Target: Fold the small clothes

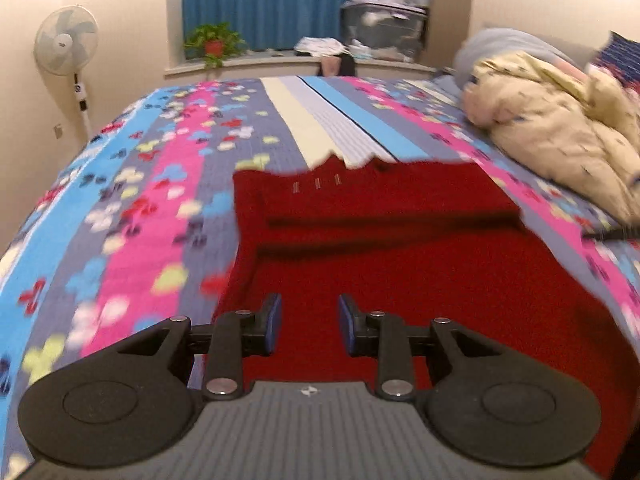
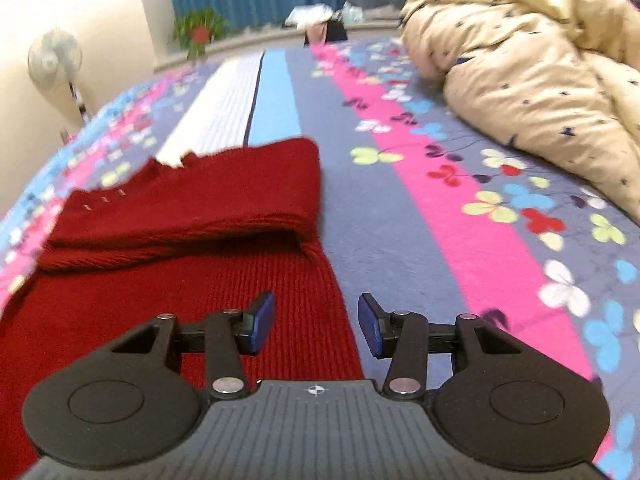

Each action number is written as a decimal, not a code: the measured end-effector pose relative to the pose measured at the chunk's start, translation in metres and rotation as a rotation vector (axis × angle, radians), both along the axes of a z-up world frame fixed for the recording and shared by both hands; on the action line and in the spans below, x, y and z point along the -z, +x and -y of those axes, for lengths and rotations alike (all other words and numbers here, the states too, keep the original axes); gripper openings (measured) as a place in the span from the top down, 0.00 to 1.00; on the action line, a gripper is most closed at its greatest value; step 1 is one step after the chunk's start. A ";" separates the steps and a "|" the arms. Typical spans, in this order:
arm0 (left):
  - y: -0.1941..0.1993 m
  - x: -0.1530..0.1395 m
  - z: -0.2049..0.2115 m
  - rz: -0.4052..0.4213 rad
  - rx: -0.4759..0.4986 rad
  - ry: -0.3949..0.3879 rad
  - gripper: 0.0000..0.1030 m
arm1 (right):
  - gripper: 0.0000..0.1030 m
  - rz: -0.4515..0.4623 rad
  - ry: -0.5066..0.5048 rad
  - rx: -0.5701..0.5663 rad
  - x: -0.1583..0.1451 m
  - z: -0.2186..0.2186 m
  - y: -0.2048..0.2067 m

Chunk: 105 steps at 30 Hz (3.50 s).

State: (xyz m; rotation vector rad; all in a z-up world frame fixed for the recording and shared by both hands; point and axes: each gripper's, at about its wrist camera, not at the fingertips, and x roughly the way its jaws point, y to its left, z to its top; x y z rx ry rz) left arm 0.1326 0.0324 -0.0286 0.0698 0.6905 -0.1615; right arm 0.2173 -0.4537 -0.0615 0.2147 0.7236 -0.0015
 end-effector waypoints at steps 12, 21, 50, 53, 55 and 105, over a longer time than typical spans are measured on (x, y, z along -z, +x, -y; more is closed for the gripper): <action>-0.097 0.053 -0.055 -0.156 -0.104 -0.079 0.68 | 0.53 -0.063 0.040 0.077 0.015 0.020 -0.127; -0.106 0.061 -0.074 -0.170 -0.205 -0.248 0.59 | 0.53 -0.144 0.040 0.101 0.041 0.028 -0.142; -0.103 0.078 -0.080 -0.215 -0.267 -0.193 0.86 | 0.87 -0.302 -0.005 -0.008 0.071 0.010 -0.124; -0.112 0.065 -0.080 -0.142 -0.234 -0.226 0.87 | 0.89 -0.235 0.059 -0.021 0.059 0.012 -0.130; -0.118 0.057 -0.078 -0.102 -0.211 -0.240 0.87 | 0.89 -0.177 0.127 -0.017 0.048 0.019 -0.135; -0.110 0.075 -0.062 -0.215 -0.147 -0.190 0.87 | 0.89 -0.241 0.052 -0.073 0.062 0.005 -0.131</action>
